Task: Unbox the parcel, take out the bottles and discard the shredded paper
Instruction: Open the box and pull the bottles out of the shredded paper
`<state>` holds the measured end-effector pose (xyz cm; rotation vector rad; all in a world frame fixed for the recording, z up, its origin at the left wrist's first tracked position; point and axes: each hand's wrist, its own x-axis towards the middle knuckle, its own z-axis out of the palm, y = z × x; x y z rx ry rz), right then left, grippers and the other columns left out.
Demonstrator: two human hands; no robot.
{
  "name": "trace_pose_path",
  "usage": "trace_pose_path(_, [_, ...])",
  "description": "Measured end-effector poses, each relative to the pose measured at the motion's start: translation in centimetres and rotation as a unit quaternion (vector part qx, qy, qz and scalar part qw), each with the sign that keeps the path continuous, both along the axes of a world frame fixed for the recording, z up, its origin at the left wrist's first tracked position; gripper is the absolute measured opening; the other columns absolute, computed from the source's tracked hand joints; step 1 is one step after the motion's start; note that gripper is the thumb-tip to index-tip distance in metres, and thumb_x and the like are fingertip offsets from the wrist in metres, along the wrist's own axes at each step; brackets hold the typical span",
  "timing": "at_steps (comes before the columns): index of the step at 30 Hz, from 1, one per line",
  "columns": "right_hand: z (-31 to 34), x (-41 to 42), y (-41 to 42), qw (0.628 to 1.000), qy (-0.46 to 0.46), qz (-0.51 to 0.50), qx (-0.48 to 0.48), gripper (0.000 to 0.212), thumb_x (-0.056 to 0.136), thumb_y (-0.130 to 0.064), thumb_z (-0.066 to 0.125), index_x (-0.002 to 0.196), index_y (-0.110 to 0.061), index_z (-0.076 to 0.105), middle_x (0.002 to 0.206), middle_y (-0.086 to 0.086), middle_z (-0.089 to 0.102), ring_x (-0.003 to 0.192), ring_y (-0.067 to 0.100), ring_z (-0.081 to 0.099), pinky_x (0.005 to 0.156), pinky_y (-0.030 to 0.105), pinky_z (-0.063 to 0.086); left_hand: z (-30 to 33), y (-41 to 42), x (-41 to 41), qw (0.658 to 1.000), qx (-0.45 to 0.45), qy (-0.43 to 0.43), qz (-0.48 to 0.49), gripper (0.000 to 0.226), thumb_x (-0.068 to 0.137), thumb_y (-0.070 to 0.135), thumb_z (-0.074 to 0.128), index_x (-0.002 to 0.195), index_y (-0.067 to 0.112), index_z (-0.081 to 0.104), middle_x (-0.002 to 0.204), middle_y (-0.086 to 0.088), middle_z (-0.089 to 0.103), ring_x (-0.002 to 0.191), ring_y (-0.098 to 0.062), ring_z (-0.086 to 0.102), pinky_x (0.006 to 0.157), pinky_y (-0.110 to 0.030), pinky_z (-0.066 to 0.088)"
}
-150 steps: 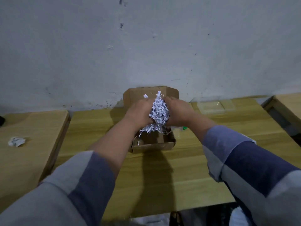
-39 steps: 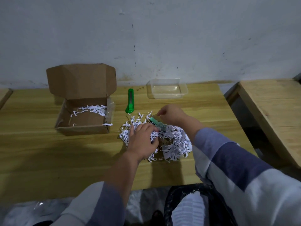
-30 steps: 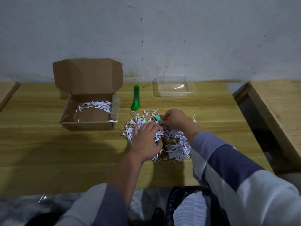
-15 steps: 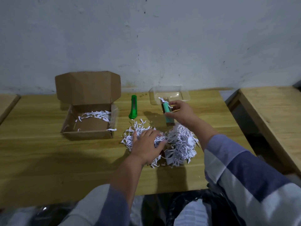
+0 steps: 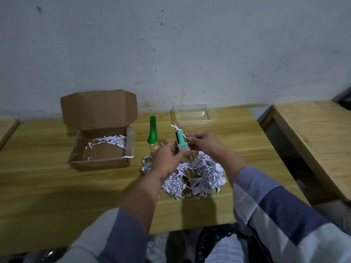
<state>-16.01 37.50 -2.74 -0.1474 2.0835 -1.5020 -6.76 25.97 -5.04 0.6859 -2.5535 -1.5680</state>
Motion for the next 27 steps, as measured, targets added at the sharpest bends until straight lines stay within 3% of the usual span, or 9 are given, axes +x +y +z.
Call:
trace_pose_path(2, [-0.4, 0.1, -0.1, 0.998, 0.044, -0.012, 0.046, 0.009, 0.086, -0.006, 0.065, 0.080, -0.008, 0.071, 0.077, 0.013, 0.070, 0.067, 0.022, 0.064, 0.082, 0.043, 0.055, 0.1, 0.0, 0.3, 0.999, 0.032, -0.006, -0.013, 0.043, 0.082, 0.035, 0.072, 0.119, 0.016, 0.061, 0.094, 0.006, 0.068, 0.085, -0.012, 0.066, 0.084, -0.042, 0.057])
trace_pose_path(4, [-0.4, 0.0, -0.3, 0.992, 0.083, -0.035, 0.088, 0.015, 0.085, -0.013, 0.067, 0.070, -0.013, 0.066, 0.067, 0.004, 0.065, 0.060, 0.015, 0.059, 0.071, 0.036, 0.052, 0.2, -0.2, 0.5, 0.999, 0.041, -0.004, -0.013, 0.042, 0.084, 0.030, 0.071, 0.121, 0.014, 0.060, 0.104, -0.001, 0.070, 0.086, -0.012, 0.066, 0.084, -0.038, 0.056])
trace_pose_path(8, [-0.2, -1.2, 0.4, 0.972, 0.141, -0.118, 0.144, 0.012, 0.088, -0.018, 0.064, 0.079, -0.011, 0.069, 0.082, 0.006, 0.067, 0.077, 0.019, 0.061, 0.076, 0.030, 0.049, 0.4, -1.1, 1.0, 0.999, 0.048, -0.003, -0.002, 0.042, 0.086, 0.028, 0.069, 0.123, 0.011, 0.058, 0.113, -0.003, 0.068, 0.089, -0.012, 0.063, 0.085, -0.030, 0.053])
trace_pose_path(10, [-0.2, -1.5, 0.9, 0.964, 0.137, -0.083, 0.213, 0.013, 0.088, -0.016, 0.062, 0.079, -0.012, 0.070, 0.083, 0.008, 0.068, 0.074, 0.021, 0.061, 0.073, 0.029, 0.049, 0.5, -1.6, 1.2, 0.999, 0.051, 0.000, 0.007, 0.043, 0.086, 0.027, 0.069, 0.124, 0.010, 0.057, 0.115, -0.004, 0.068, 0.090, -0.011, 0.063, 0.084, -0.029, 0.053])
trace_pose_path(14, [0.0, -1.0, 0.5, 0.938, 0.138, 0.007, 0.318, 0.029, 0.084, -0.012, 0.062, 0.111, -0.021, 0.065, 0.106, 0.004, 0.070, 0.093, 0.028, 0.066, 0.091, 0.042, 0.050, 0.6, -1.7, 1.3, 0.999, 0.044, 0.002, 0.004, 0.051, 0.085, 0.028, 0.070, 0.129, 0.009, 0.054, 0.117, -0.004, 0.067, 0.088, -0.009, 0.063, 0.079, -0.022, 0.051])
trace_pose_path(16, [0.9, -0.7, -0.5, 0.946, 0.183, 0.000, 0.267, 0.027, 0.087, -0.022, 0.060, 0.113, -0.024, 0.062, 0.104, -0.001, 0.068, 0.088, 0.024, 0.065, 0.087, 0.038, 0.051, 0.5, -1.6, 1.1, 0.999, 0.037, 0.000, -0.001, 0.054, 0.084, 0.031, 0.070, 0.131, 0.010, 0.053, 0.118, -0.004, 0.067, 0.093, -0.012, 0.064, 0.083, -0.027, 0.052])
trace_pose_path(19, [2.9, -0.1, -2.2, 0.978, 0.181, 0.016, 0.103, 0.028, 0.086, -0.033, 0.064, 0.107, -0.015, 0.068, 0.093, 0.000, 0.065, 0.083, 0.014, 0.059, 0.072, 0.026, 0.045, 0.3, -1.1, 0.8, 0.999, 0.037, -0.011, -0.004, 0.059, 0.083, 0.031, 0.072, 0.134, 0.012, 0.051, 0.121, -0.004, 0.066, 0.100, -0.015, 0.065, 0.087, -0.029, 0.052])
trace_pose_path(23, [2.9, -0.3, -3.2, 0.981, 0.172, -0.006, 0.087, 0.018, 0.077, -0.029, 0.075, 0.084, -0.012, 0.073, 0.080, 0.001, 0.067, 0.073, 0.012, 0.059, 0.066, 0.024, 0.046, 0.3, -0.5, 0.5, 1.000, 0.018, -0.012, -0.021, 0.050, 0.083, 0.028, 0.072, 0.129, 0.015, 0.056, 0.112, 0.000, 0.069, 0.091, -0.010, 0.066, 0.077, -0.023, 0.051])
trace_pose_path(27, [3.0, -0.8, -2.6, 0.975, 0.182, -0.115, 0.052, 0.011, 0.081, -0.021, 0.072, 0.082, -0.011, 0.073, 0.076, 0.000, 0.067, 0.071, 0.011, 0.058, 0.072, 0.026, 0.046, 0.1, -0.4, 0.5, 0.999, 0.029, -0.017, -0.003, 0.052, 0.084, 0.031, 0.071, 0.130, 0.013, 0.055, 0.116, -0.002, 0.069, 0.097, -0.013, 0.066, 0.088, -0.034, 0.054])
